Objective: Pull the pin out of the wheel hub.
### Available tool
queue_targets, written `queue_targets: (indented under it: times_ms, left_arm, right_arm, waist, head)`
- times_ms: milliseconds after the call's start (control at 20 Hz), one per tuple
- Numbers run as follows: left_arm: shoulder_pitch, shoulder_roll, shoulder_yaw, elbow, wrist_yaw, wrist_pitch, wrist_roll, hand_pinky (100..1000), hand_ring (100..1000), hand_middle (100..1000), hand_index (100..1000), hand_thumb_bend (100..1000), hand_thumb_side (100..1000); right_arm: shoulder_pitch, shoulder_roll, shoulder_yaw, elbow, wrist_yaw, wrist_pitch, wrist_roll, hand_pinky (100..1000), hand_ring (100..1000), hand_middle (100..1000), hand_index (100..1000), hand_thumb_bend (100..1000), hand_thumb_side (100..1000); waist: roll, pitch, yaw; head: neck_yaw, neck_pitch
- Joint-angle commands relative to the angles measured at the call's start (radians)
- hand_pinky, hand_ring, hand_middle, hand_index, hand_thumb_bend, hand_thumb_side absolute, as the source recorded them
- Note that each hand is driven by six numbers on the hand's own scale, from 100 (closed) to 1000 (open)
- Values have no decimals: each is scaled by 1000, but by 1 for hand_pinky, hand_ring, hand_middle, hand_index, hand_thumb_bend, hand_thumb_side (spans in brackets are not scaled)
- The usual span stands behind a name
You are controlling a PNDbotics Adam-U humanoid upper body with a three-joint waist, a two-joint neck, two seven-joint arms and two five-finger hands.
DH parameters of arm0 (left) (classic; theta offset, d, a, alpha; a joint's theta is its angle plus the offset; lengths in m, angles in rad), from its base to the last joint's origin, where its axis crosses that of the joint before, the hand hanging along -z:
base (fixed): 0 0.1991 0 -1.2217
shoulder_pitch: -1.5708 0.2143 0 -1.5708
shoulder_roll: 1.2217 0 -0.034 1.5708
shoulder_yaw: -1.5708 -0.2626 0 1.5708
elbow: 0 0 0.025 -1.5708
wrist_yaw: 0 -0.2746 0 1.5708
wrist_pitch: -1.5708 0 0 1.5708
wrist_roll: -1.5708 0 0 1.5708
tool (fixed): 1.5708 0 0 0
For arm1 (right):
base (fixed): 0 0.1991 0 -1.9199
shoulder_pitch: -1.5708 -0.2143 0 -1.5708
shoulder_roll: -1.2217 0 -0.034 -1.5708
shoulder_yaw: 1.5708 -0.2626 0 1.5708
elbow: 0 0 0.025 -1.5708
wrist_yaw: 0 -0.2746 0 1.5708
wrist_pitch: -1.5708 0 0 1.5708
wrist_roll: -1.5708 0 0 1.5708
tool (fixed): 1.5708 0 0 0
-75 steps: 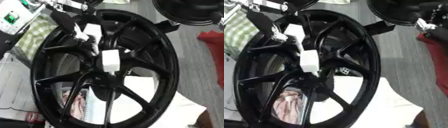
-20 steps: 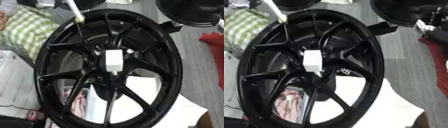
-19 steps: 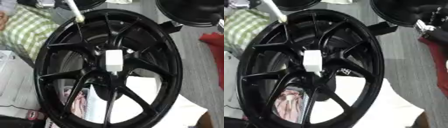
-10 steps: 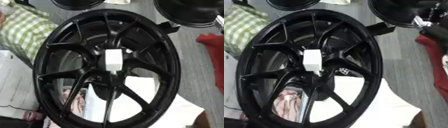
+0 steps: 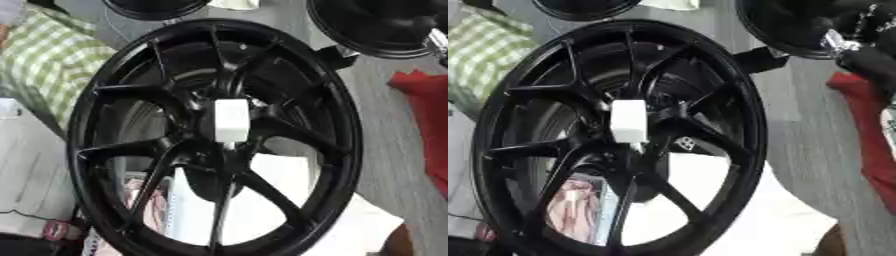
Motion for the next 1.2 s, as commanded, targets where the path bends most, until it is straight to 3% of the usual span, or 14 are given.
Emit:
queue_targets:
  times_ms: [50,150,250,650,750,800,950,1050,1200]
  left_arm:
    - [20,19,26,8,8,-9,-1,745,685,650,809,100,515]
    - [41,10,26,14,3,-24,-33,792,785,778,877,100,735]
    - [56,2,31,19,-3,-41,-65,810,814,818,904,102,844]
    - [67,-11,41,2,24,-65,-78,808,804,809,899,100,851]
    - [66,-11,39,-5,30,-67,-82,821,829,853,920,100,828]
    - [66,-11,39,-9,31,-70,-83,820,827,850,918,128,829]
    - [66,-13,34,-23,36,-90,-100,836,845,862,937,339,949]
    - [67,-13,33,-28,31,-105,-114,841,854,860,937,412,1000]
    - [67,-12,37,-28,17,-112,-116,828,837,834,917,358,961]
  right_arm:
    - [-17,-20,-17,-23,2,-3,-7,874,750,593,742,368,225]
    - [-18,-19,-17,-23,1,-3,-7,875,750,593,742,368,225]
    - [-17,-18,-17,-22,0,-3,-8,875,750,593,742,367,226]
    - [-17,-16,-16,-21,-1,-3,-6,874,750,592,742,368,225]
    - [-18,-16,-16,-21,-1,-3,-5,874,749,592,742,369,225]
    - [-18,-16,-16,-21,-1,-3,-5,874,749,592,741,369,224]
    - [-19,-16,-16,-21,-1,-3,-5,873,749,591,741,371,223]
    - [-19,-16,-15,-21,-1,-3,-5,872,748,590,741,372,223]
    - [-19,-17,-16,-21,0,-3,-6,872,748,590,740,374,222]
  waist:
    - [3,-23,0]
    - [2,-22,-1]
    - [2,-21,-1]
    - [1,-23,3]
    - [2,-24,3]
    - [2,-24,3]
    - [2,-25,2]
    - [1,-26,3]
    - [1,-26,4]
  head:
    - [0,-17]
    - [2,-19]
    - [0,-21]
    - [0,-23]
    - [0,-24]
    - [0,-25]
    - [0,-27]
    - [0,-26]
    - [1,-26]
